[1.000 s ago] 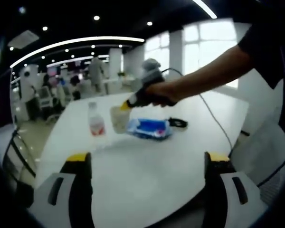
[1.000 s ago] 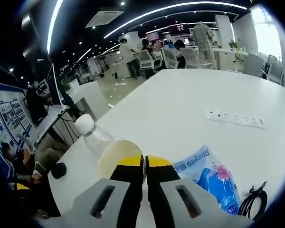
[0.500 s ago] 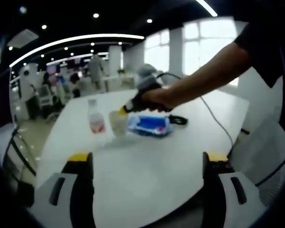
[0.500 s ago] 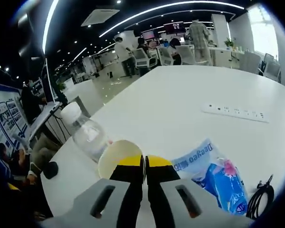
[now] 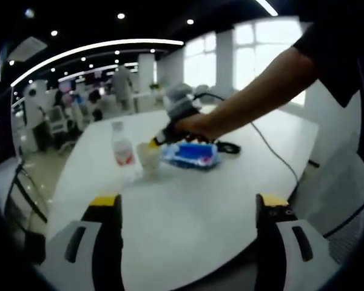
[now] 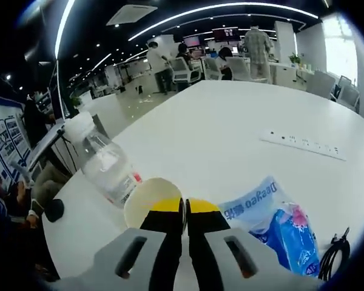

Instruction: Arrange the tabletop items into an orderly group along one side of the table until the central work area is clear of visible clutter.

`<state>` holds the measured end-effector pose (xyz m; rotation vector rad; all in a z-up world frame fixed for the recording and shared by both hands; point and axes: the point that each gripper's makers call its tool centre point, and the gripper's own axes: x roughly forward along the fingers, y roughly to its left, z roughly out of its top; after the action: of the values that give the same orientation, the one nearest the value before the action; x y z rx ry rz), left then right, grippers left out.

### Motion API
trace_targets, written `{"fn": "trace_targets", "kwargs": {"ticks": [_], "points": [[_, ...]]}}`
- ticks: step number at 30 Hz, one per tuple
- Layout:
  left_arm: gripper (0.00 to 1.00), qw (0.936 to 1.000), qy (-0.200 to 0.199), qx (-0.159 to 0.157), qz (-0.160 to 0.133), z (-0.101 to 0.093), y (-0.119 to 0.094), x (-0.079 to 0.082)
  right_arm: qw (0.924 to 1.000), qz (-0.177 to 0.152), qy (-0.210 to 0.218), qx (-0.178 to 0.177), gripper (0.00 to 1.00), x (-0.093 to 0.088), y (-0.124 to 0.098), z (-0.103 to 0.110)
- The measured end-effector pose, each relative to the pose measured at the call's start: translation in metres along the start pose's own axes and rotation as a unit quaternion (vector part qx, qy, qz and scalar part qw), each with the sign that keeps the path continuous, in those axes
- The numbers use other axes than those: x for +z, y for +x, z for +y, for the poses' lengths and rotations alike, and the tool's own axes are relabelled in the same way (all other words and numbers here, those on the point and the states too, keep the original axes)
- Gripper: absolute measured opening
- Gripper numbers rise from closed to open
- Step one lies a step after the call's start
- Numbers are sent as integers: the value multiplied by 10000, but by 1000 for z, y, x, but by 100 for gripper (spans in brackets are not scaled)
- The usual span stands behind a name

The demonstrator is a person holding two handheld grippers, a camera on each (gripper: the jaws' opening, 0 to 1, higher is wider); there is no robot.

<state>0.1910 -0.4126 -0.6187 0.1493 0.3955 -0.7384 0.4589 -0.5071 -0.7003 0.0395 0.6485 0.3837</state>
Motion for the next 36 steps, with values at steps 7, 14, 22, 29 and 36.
{"fn": "trace_targets", "kwargs": {"ticks": [7,14,22,29,36], "points": [[86,10000,9,4,45,1,0,-1,10000,21,-18,-15,1,-1,-1,-2],[85,10000,18,16,17,2,-1,-1,10000,-11,-36,2,3,1,-6,0],[85,10000,36,36,-25,3,-2,0,9999,-45,-91,-36,7,5,-10,-1],[85,10000,58,17,-62,2,-3,1,9997,-199,-126,-110,10,15,-24,-7],[85,9999,52,4,-111,2,-4,2,9993,-302,-100,-183,14,18,-42,-13]]}}
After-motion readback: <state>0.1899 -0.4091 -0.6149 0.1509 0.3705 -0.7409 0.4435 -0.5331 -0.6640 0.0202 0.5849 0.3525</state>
